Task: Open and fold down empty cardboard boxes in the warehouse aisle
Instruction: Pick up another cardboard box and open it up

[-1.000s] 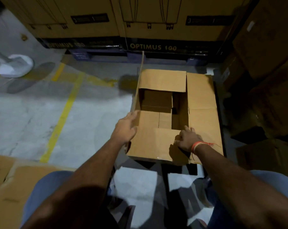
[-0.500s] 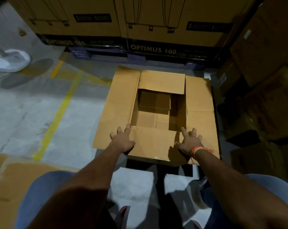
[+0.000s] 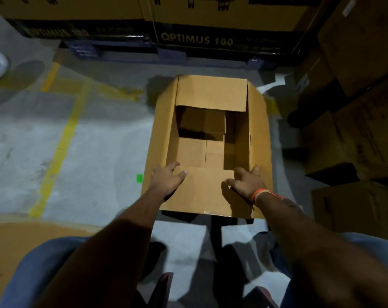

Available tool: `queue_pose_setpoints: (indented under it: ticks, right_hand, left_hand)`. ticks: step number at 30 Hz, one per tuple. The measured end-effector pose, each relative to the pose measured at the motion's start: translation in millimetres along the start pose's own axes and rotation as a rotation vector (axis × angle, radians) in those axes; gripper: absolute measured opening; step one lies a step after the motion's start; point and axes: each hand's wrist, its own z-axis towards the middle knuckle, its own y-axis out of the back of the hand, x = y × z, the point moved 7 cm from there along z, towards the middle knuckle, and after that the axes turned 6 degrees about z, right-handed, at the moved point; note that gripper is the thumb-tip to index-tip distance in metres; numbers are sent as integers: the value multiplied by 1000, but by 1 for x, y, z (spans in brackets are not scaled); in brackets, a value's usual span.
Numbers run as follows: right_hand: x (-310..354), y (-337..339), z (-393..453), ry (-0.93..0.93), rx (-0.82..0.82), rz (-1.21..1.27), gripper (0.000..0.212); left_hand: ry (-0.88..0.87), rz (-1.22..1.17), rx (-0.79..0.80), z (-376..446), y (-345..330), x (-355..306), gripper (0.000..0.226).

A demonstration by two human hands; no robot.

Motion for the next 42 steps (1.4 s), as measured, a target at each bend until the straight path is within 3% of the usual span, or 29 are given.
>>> queue_pose_setpoints:
  ticks: [3, 5, 7, 10, 12, 14, 16, 18, 22, 25, 30, 35, 37, 38, 40, 42]
  right_hand:
    - [24, 25, -14, 105, -179, -138, 58]
    - [46, 45, -31, 124, -237, -149, 54]
    - [60, 56, -46, 117, -139, -94, 45]
    - [66, 42, -65, 174, 159, -300, 36]
    - [58, 21, -76, 226, 267, -427, 68]
    - [44, -5, -84, 277, 305, -487, 99]
    - [24, -34, -89, 307, 302, -576, 114]
    - [4, -57, -92, 294, 272, -680, 116]
    - [-10, -80, -92, 293, 268, -861, 90]
    - [-4, -76, -80, 307, 240, -819, 61]
    - [-3, -75, -76, 372, 182, -835, 49]
    - [-10, -83, -74, 380, 253, -862, 35]
    - [-10, -83, -70, 345, 287, -786, 31]
    - [-13, -82, -66, 283, 319, -673, 38]
    - [-12, -74, -52, 101, 384, -145, 53]
    - [3, -60, -34, -9, 377, 589, 50]
  left_hand:
    - [11, 32, -204, -7, 35, -28, 47]
    - [-32, 66, -212, -16, 61, -51, 40]
    - [-116, 82, -11, -31, 72, -68, 38]
    - [-274, 123, 350, -64, 56, -77, 17]
    - [-332, 210, 480, -82, 26, -66, 53]
    - [-372, 361, 479, -89, -7, -47, 91]
    - [-416, 494, 417, -94, -36, -28, 104]
    - [-449, 621, 357, -95, -60, -10, 101]
    - [-526, 791, 201, -93, -80, -8, 61]
    - [-504, 816, 212, -86, -77, -18, 36]
    - [-447, 895, 250, -76, -84, -18, 46]
    - [-512, 821, 332, -77, -85, -21, 29]
    - [-552, 725, 404, -75, -89, -20, 28]
    - [-569, 658, 458, -73, -90, -18, 29]
    - [-534, 391, 609, -63, -87, -18, 46]
    - [-308, -172, 669, -47, -76, -30, 63]
